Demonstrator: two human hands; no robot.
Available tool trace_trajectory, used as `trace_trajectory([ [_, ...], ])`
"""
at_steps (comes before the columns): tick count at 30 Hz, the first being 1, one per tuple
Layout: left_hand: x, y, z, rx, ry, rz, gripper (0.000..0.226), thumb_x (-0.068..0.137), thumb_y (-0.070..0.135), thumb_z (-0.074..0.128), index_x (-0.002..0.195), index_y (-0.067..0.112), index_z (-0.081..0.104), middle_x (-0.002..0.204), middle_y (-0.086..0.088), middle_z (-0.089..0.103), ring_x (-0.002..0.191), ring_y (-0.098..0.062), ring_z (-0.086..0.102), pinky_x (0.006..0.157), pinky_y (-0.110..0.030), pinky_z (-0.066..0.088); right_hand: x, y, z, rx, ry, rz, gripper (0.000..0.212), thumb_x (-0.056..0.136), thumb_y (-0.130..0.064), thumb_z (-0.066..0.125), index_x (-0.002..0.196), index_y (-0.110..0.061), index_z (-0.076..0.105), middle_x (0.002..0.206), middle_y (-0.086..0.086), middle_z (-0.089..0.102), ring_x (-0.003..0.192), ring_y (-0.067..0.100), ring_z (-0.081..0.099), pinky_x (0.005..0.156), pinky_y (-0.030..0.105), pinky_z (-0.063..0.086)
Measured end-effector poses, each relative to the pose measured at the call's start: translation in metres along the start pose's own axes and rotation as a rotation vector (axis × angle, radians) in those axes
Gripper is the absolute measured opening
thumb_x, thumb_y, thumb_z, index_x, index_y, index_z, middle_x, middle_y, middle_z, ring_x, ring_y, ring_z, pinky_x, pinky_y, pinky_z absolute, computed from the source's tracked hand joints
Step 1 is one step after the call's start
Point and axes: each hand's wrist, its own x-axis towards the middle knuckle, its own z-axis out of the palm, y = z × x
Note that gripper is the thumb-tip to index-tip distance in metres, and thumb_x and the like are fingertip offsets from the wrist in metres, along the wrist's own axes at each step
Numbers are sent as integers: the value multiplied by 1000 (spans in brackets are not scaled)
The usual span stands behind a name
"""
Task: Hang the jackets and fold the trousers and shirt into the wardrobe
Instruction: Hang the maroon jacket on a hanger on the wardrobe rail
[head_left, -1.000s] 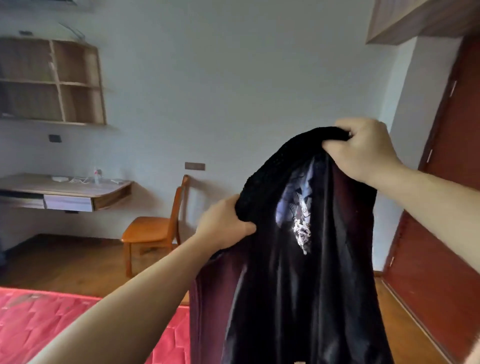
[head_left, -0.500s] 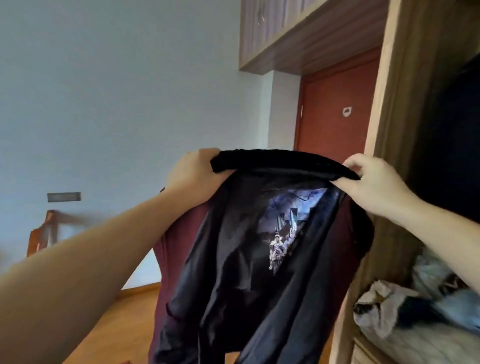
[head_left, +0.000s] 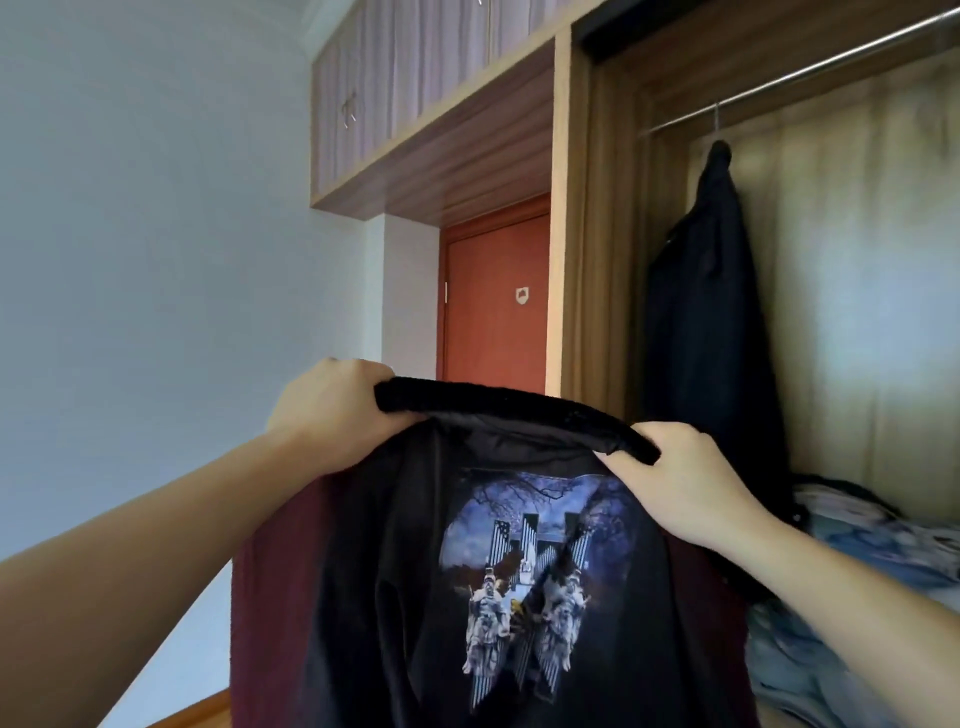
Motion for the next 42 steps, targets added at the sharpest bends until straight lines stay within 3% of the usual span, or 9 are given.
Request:
trace_trajectory([
  [2, 12, -2, 21, 27, -38, 65, 39, 74, 68, 59, 66, 30, 55, 66, 8, 58, 67, -22, 56, 53, -29, 36, 0, 12, 0, -480, -4, -152, 30, 92, -53, 47, 86, -26, 57, 63, -9, 62, 59, 11, 61, 49, 22, 34],
  [5, 31, -8, 50, 107, -79, 232, 38, 78, 68, 49, 80, 31, 56, 63, 12, 46, 78, -24, 63, 56, -29, 35, 5, 26, 5, -1045, -79, -240, 39, 98, -53, 34, 124, -25, 45, 99, -4, 67, 90, 25, 66, 63, 32, 35],
  [12, 86, -3, 102, 34, -79, 482, 36, 85, 67, 48, 79, 33, 40, 66, 11, 45, 77, -23, 65, 56, -30, 35, 51, 49, -23, -1336, -59, -141, 35, 98, -49, 34, 122, -25, 43, 105, -6, 63, 90, 22, 66, 61, 33, 41],
  [16, 102, 42, 124, -238, -169, 572, 14, 91, 48, 52, 91, 34, 51, 83, 8, 61, 83, -25, 64, 64, -32, 45, 55, 62, -45, -1213, 76, 166, 29, 95, -32, 45, 123, -24, 48, 108, -1, 66, 98, 26, 63, 64, 32, 40],
  [20, 113, 77, 150, -794, -367, 435, 13, 94, 25, 57, 94, 35, 65, 90, 15, 68, 89, -13, 64, 80, -32, 52, 48, 63, -50, -754, 401, 381, 13, 92, -18, 47, 87, -13, 58, 84, 9, 65, 80, 32, 59, 58, 33, 32],
  [25, 132, 114, 186, -1229, -328, 159, 24, 93, 15, 59, 87, 34, 73, 81, 19, 73, 75, 7, 64, 57, -3, 41, 65, 71, -53, -431, 442, 406, 32, 90, -8, 45, 59, -15, 44, 60, -3, 55, 57, 9, 51, 51, 20, 34],
  [34, 178, 192, 200, -1327, -22, -57, 24, 88, 25, 62, 68, 32, 72, 64, 22, 69, 61, 11, 61, 46, -10, 38, 108, 108, -93, -348, 375, 356, 33, 88, -23, 47, 56, -17, 39, 50, -9, 48, 46, 2, 43, 48, 21, 31],
  [38, 199, 245, 204, -1326, -9, 15, 21, 88, 31, 63, 68, 34, 70, 67, 26, 68, 71, 1, 64, 57, -18, 41, 115, 125, -135, -319, 400, 384, 33, 88, -23, 47, 58, -18, 36, 53, -7, 44, 52, 11, 44, 52, 29, 31],
  [42, 227, 294, 203, -1270, 8, 147, 18, 87, 39, 60, 72, 34, 69, 69, 35, 63, 69, 18, 56, 53, -6, 34, 122, 135, -181, -309, 477, 382, 24, 90, -20, 46, 67, -14, 43, 62, -1, 50, 55, 12, 45, 52, 27, 30],
])
